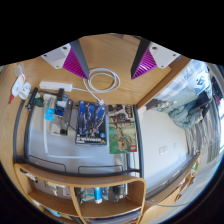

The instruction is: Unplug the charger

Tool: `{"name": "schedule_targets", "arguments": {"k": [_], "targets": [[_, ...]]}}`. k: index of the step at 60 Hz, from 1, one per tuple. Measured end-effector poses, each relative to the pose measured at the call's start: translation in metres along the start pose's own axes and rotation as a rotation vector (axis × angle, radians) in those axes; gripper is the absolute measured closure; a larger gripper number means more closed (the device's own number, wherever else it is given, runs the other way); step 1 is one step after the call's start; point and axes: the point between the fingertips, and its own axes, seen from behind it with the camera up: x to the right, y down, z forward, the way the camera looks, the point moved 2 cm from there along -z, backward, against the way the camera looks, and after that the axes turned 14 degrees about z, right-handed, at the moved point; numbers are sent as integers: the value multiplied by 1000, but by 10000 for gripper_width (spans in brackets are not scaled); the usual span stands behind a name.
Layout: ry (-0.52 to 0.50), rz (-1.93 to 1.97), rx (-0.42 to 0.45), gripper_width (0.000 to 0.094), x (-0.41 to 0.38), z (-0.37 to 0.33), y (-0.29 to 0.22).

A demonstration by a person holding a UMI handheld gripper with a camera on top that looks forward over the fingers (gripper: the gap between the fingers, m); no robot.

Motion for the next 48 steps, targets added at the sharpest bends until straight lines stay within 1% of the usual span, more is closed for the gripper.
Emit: {"name": "schedule_targets", "arguments": {"k": [4, 9, 15, 22, 33, 48], "targets": [[2, 8, -18, 82, 12, 6, 10], [34, 6, -41, 80, 36, 17, 28], [98, 19, -81, 78, 75, 33, 53], [174, 60, -122, 81, 122, 51, 67], [272, 98, -105, 79, 196, 97, 49], [320, 102, -48, 92, 264, 184, -2]]}}
